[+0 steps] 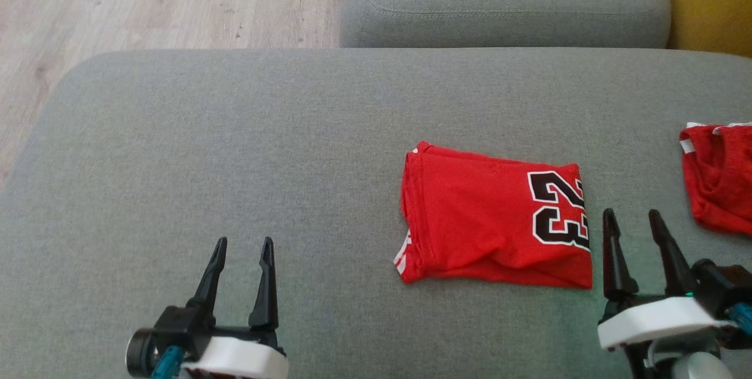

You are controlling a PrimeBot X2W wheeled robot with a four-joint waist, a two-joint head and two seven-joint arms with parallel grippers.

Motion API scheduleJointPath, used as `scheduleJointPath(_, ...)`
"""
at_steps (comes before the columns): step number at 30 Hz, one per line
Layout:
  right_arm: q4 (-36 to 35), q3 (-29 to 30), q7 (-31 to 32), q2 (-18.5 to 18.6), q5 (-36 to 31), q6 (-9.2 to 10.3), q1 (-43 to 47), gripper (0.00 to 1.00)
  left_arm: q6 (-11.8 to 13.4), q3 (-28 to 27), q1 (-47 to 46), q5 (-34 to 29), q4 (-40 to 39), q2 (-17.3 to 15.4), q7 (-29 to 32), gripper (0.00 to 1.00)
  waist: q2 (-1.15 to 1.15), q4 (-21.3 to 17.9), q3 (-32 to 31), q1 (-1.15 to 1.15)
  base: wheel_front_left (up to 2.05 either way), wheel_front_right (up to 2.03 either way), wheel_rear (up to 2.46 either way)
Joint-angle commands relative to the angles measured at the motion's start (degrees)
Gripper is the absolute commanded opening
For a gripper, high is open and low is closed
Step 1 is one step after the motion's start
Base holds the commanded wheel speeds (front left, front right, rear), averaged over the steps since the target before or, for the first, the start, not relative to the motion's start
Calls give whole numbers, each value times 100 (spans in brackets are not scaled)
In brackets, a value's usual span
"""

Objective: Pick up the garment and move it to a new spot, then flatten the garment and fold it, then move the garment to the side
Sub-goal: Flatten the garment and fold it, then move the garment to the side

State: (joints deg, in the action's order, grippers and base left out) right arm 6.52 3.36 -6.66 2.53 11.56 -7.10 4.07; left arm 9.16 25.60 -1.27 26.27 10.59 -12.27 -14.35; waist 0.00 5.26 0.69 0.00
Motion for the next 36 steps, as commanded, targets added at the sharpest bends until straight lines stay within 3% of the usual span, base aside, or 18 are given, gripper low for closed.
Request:
scheduleJointPath(1,-167,-170,-76,35,-48,-39,-130,100,40,-236,-142,62,-160,-83,-40,100,0,1,-1,0,0,0,0)
scheduleJointPath(19,-104,-156,275,35,40,-39,-273,100,75,-168,-215,95,-206,-102,-15,100,0,69,144,0,0,0,0)
scheduleJointPath(23,-79,3,798,35,-25,-39,-655,100,74,-159,-294,81,-209,-79,-21,100,0,121,280,0,0,0,0)
scheduleJointPath(31,232,344,2556,35,-301,-39,-1420,100,45,-165,-439,34,-193,5,-43,100,0,372,600,0,0,0,0)
scheduleJointPath(36,512,595,3180,115,-390,-39,-1558,100,7,-163,-495,-10,-129,62,-53,100,0,575,768,0,0,0,0)
